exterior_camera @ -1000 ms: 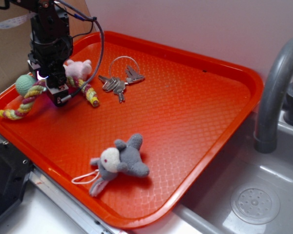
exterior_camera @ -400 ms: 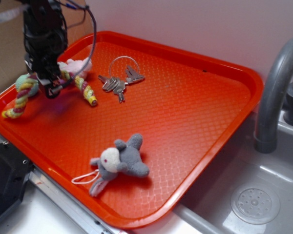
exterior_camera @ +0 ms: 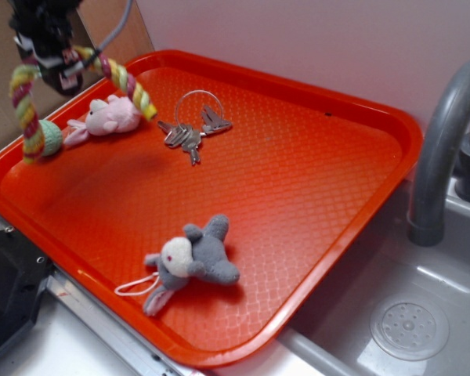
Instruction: Grab the multicolored rope.
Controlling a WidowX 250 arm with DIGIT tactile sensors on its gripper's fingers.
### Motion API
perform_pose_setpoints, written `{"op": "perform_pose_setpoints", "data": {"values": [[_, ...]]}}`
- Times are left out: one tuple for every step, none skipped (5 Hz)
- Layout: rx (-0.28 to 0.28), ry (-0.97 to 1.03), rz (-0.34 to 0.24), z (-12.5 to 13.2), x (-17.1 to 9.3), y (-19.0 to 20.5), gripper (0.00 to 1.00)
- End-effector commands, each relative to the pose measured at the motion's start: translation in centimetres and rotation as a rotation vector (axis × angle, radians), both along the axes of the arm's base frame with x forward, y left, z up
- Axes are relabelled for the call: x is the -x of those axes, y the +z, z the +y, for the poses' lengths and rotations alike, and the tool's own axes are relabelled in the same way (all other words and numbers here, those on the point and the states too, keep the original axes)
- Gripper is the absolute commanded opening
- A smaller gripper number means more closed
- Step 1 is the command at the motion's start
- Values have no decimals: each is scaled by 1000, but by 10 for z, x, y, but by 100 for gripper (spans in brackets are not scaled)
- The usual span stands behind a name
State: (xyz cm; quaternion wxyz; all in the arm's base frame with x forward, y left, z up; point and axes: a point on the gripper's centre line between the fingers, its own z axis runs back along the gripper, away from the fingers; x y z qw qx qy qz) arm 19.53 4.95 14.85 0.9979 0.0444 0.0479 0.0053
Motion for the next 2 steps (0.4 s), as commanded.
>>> {"op": "perform_pose_setpoints", "data": {"values": [[113,-99,-193,-37,11,69,0],[149,-190,-194,-34,5,59,0]]}}
